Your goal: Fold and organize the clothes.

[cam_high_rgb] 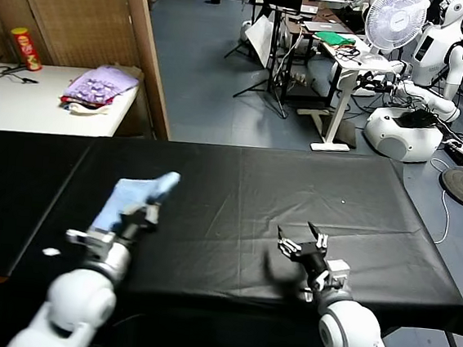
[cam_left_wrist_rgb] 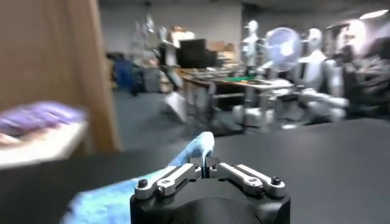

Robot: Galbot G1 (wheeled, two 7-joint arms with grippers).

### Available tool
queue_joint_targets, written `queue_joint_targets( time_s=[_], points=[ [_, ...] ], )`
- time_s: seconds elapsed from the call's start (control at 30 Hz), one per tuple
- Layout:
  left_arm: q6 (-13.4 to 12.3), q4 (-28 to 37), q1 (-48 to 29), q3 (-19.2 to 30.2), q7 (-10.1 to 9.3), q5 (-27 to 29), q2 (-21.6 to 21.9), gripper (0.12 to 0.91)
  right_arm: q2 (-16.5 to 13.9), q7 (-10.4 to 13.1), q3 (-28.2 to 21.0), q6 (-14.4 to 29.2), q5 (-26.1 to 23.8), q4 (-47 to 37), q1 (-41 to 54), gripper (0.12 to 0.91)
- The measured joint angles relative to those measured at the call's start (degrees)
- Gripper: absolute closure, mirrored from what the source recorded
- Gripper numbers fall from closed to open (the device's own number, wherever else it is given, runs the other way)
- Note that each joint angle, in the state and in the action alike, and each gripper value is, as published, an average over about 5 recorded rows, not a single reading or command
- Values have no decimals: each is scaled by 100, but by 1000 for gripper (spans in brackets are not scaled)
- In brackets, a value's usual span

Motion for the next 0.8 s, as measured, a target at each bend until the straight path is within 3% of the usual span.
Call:
queue_joint_targets(
  time_s=[0.1, 0.2, 0.33, 0.43, 0.53, 0.67, 0.8],
  points=[
    [-28, 181, -79, 338, 193, 146, -369, 806, -39, -117, -87, 25, 132, 13, 52, 227],
    [-156, 258, -75, 540, 457, 271, -585, 652, -45, -125, -213, -78, 328, 4, 130, 227],
    [-586, 185, 17, 615, 792, 404, -628, 417, 61, 70, -476, -394, 742, -124, 324, 227],
    [-802, 27, 104, 561, 831, 429, -568, 286, 207, 255, -748, -675, 1112, -313, 556, 227],
    [-936, -115, 211, 447, 768, 472, -470, 240, 365, 403, -1049, -870, 1409, -554, 817, 227],
    [-1065, -237, 395, 269, 649, 480, -379, 233, 560, 496, -1395, -918, 1535, -914, 1145, 242],
    [-1161, -345, 591, 114, 579, 462, -356, 232, 772, 612, -1623, -919, 1574, -1302, 1461, 374]
  ],
)
